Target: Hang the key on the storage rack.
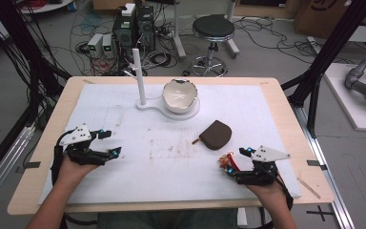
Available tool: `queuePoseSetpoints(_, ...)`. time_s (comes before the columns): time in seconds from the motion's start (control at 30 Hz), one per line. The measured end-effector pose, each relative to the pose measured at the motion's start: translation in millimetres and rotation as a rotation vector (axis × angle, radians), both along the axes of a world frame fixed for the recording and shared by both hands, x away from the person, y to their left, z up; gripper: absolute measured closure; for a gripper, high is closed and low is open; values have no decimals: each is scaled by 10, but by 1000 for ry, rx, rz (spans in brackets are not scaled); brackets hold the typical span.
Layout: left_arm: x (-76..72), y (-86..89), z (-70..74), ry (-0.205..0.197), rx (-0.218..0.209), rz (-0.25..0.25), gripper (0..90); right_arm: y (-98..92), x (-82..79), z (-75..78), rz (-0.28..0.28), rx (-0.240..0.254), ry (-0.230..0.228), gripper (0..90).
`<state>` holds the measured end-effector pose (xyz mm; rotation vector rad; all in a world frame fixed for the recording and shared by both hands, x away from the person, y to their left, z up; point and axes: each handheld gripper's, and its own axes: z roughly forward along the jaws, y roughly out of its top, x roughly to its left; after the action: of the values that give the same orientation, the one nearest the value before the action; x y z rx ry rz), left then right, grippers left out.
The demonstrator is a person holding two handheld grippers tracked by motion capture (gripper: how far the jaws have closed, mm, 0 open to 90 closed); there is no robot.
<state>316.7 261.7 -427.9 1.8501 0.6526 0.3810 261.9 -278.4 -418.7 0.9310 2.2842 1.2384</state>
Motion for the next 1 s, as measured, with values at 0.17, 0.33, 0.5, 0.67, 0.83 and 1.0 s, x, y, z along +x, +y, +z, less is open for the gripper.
queuePoseSetpoints(0.17, 7, -3, 5, -2, 1, 0, 206, 93, -65, -70, 31, -50, 32, 206)
queuePoseSetpoints(0.33, 14, -15, 6, -2, 4, -4, 206, 136, -86, -140, 52, -100, 64, 206)
queuePoseSetpoints(0.5, 15, -29, 7, -3, 9, -4, 206, 166, -84, -183, 64, -127, 84, 206)
queuePoseSetpoints(0.67, 19, -37, 4, -3, 12, -5, 206, 188, -74, -228, 69, -152, 119, 206)
queuePoseSetpoints(0.83, 21, -48, 0, -3, 17, -10, 206, 201, -43, -297, 59, -184, 149, 208)
queuePoseSetpoints(1.0, 18, -64, -1, -4, 21, -12, 206, 208, -30, -341, 41, -206, 157, 240)
